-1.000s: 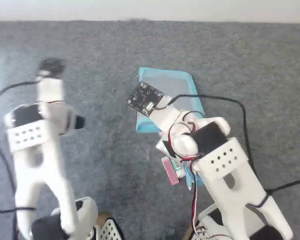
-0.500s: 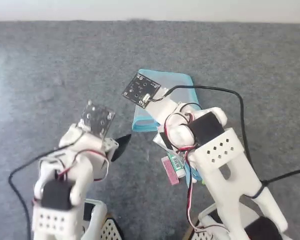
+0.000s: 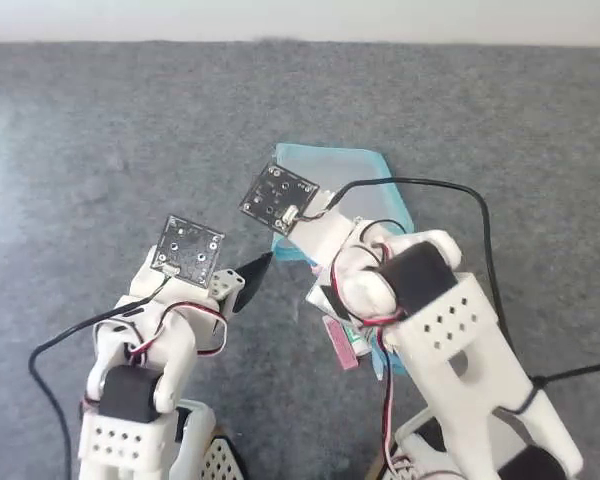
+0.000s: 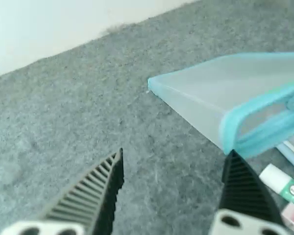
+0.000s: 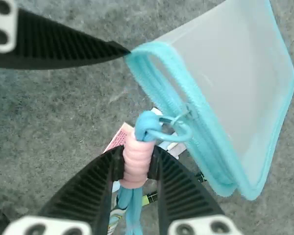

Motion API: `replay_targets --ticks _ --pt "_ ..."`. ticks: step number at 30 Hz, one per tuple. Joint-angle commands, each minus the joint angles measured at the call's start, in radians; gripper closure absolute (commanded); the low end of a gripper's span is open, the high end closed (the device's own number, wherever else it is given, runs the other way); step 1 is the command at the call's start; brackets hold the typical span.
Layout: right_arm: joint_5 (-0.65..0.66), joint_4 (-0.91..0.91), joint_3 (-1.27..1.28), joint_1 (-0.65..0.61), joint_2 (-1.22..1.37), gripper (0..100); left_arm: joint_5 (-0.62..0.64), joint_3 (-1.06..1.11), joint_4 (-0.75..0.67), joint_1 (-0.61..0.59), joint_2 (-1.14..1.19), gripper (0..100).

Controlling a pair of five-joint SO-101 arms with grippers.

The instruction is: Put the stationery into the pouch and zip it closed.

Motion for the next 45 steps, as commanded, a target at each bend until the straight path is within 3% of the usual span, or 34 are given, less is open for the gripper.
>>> replay_targets --ticks 1,8,31,39,45 --pt "-0.023 0.016 -0.055 -0.048 -0.071 99.2 0.025 0.001 -0.037 0.018 -0.008 69" --pt "-0.028 0.008 -0.054 -0.047 -0.033 99.2 0.074 -0.142 0.124 0.084 -0.011 69" --pt "-0.023 0.018 -0.06 -0.053 -0.036 99.2 0.041 0.031 -0.064 0.043 -0.008 69" --pt "-0.023 0.018 -0.06 -0.053 -0.036 99.2 0.041 0.094 -0.157 0.046 -0.008 75" --pt "-0.023 0.022 -0.06 -0.077 -0.036 99.2 0.04 0.116 -0.158 0.137 -0.008 73"
